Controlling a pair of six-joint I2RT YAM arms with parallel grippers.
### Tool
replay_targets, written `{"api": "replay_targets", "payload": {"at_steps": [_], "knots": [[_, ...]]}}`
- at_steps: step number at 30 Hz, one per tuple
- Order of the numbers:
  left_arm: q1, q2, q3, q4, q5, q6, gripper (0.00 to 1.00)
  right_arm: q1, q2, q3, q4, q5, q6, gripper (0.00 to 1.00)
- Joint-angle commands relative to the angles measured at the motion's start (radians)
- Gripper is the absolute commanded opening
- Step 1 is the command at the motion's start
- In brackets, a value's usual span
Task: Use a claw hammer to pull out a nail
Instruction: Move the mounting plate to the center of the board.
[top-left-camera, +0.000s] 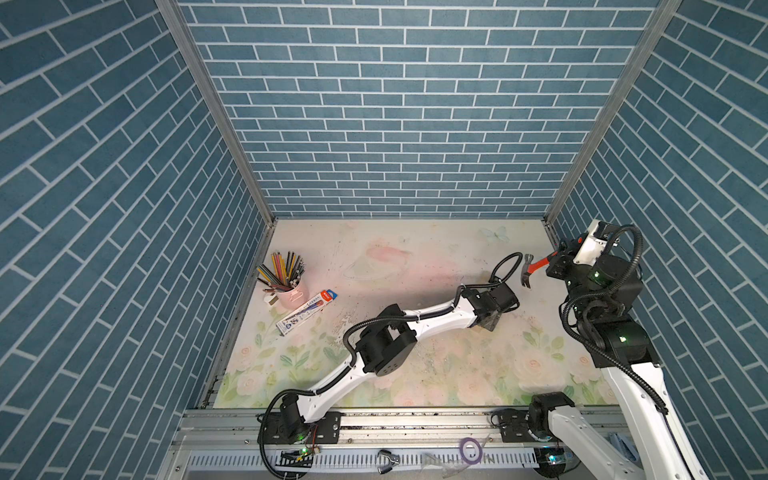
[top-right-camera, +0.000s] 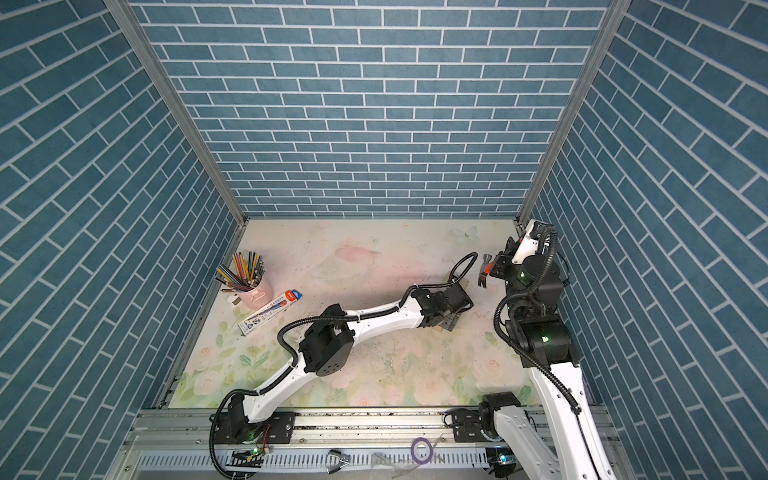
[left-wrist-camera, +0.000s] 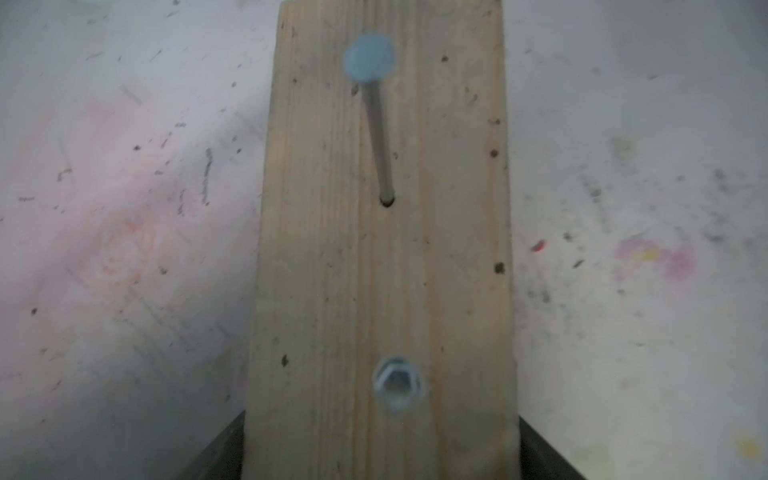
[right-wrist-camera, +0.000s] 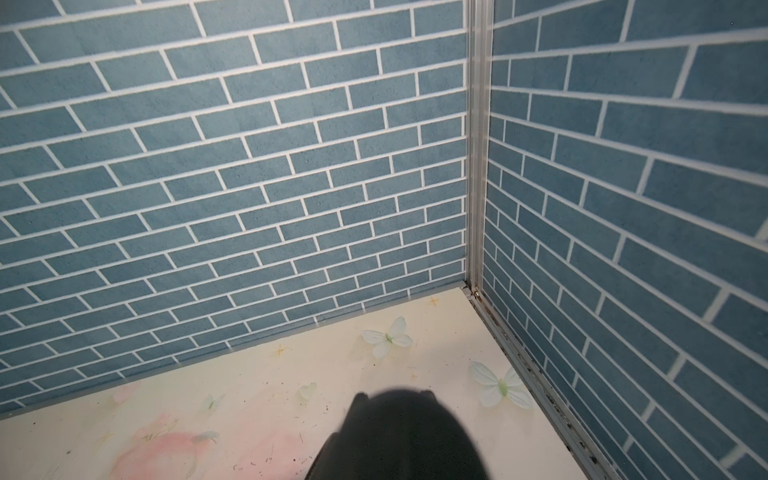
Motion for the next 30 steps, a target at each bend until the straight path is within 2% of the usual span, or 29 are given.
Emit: {"api": "replay_targets", "payload": {"at_steps": [1,7,12,21,30], "knots": [[0.081,-0.079,-0.177,0.004,-0.038,-0.092,0.85,-0.003,0.016,0.050,0.149,-0.050,0.014,0.00],[0.177,-0.281,-0.531,0.177,-0.010,-0.198,0.85,-0.001,0.116,0.077,0.216,-0.139,0.050,0.00],[0.215,-0.391,-0.702,0.227,-0.022,-0.249,0.85,0.007,0.210,0.105,0.291,-0.208,0.088,0.00],[0.211,-0.472,-0.803,0.243,0.025,-0.287,0.85,0.064,0.322,0.156,0.340,-0.211,0.076,0.00],[0.202,-0.547,-0.794,0.299,0.137,-0.258,0.87,0.072,0.332,0.142,0.343,-0.208,0.078,0.00]]}}
